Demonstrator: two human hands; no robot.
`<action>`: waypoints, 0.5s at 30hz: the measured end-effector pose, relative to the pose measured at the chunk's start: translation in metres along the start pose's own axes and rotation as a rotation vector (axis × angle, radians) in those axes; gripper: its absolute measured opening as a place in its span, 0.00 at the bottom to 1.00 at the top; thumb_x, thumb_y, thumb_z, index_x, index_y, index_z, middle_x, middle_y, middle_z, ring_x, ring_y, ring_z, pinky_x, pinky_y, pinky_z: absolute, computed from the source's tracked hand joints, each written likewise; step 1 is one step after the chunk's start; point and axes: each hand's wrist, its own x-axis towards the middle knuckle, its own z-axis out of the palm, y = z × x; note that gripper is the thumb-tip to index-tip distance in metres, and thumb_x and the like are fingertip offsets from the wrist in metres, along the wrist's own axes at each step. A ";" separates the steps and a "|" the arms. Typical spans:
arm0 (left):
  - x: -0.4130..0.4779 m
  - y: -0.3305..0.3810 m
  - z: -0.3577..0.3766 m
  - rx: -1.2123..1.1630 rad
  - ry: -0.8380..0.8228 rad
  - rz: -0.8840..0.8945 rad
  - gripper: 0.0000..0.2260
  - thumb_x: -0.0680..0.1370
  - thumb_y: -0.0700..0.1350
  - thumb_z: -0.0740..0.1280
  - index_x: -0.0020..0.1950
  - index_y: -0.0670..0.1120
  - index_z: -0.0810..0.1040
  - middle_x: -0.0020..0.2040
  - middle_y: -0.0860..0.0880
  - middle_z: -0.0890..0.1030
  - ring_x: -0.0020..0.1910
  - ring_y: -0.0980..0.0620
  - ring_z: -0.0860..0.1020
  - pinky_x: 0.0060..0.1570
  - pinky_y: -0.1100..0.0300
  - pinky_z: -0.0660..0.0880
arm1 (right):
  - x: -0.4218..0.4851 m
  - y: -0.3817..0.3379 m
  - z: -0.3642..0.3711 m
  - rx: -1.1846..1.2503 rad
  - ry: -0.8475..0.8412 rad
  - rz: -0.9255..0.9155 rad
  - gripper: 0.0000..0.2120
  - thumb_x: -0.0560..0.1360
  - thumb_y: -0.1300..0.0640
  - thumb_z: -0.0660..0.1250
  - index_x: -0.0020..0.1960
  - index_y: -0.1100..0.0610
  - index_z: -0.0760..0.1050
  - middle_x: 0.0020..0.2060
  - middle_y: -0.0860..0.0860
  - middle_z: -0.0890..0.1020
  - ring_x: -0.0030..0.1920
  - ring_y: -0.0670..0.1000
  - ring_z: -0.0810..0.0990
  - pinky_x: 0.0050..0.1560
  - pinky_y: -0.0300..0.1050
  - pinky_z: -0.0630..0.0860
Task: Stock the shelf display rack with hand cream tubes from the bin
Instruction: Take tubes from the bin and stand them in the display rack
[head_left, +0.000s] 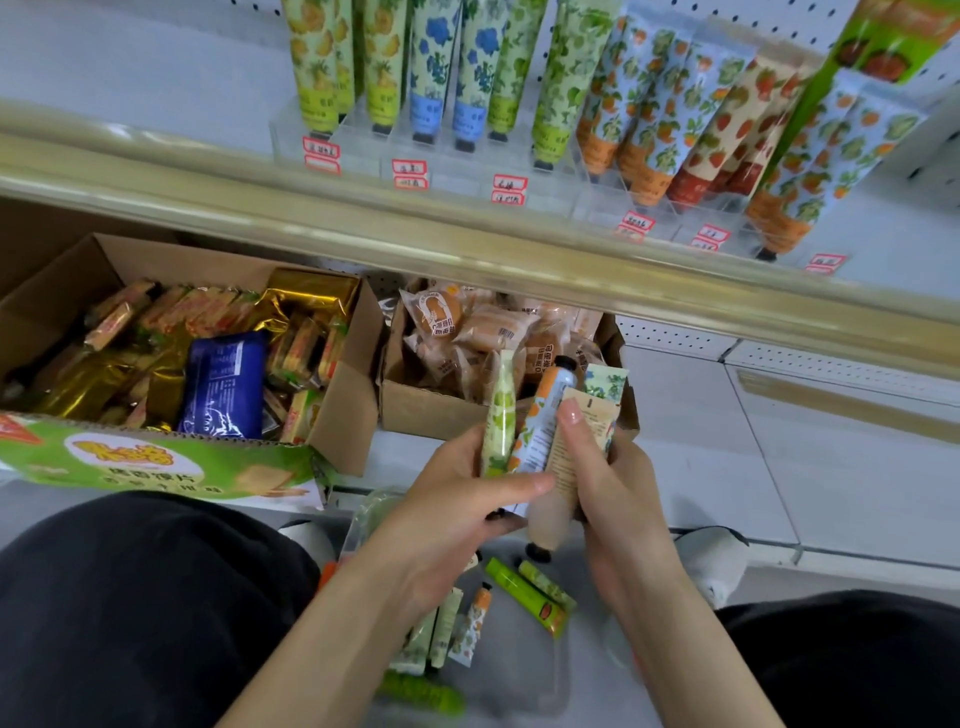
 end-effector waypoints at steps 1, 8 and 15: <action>0.000 -0.002 0.000 0.018 -0.005 -0.004 0.17 0.72 0.35 0.71 0.58 0.49 0.78 0.51 0.47 0.85 0.52 0.49 0.82 0.55 0.52 0.77 | 0.000 0.000 0.001 0.005 0.015 -0.002 0.25 0.66 0.40 0.73 0.54 0.58 0.80 0.47 0.55 0.85 0.49 0.56 0.84 0.56 0.60 0.78; 0.002 -0.004 0.001 0.087 0.063 0.012 0.15 0.71 0.37 0.72 0.55 0.50 0.79 0.49 0.48 0.85 0.50 0.49 0.83 0.48 0.55 0.79 | 0.003 -0.002 0.008 0.016 0.037 -0.017 0.21 0.59 0.43 0.71 0.46 0.55 0.80 0.40 0.49 0.86 0.42 0.49 0.85 0.45 0.44 0.81; 0.000 0.014 0.000 0.139 -0.004 0.040 0.16 0.72 0.38 0.71 0.58 0.50 0.78 0.52 0.48 0.84 0.52 0.49 0.82 0.55 0.51 0.76 | 0.004 -0.013 0.009 -0.032 -0.001 -0.065 0.11 0.71 0.47 0.69 0.49 0.52 0.79 0.41 0.45 0.86 0.43 0.44 0.84 0.39 0.35 0.80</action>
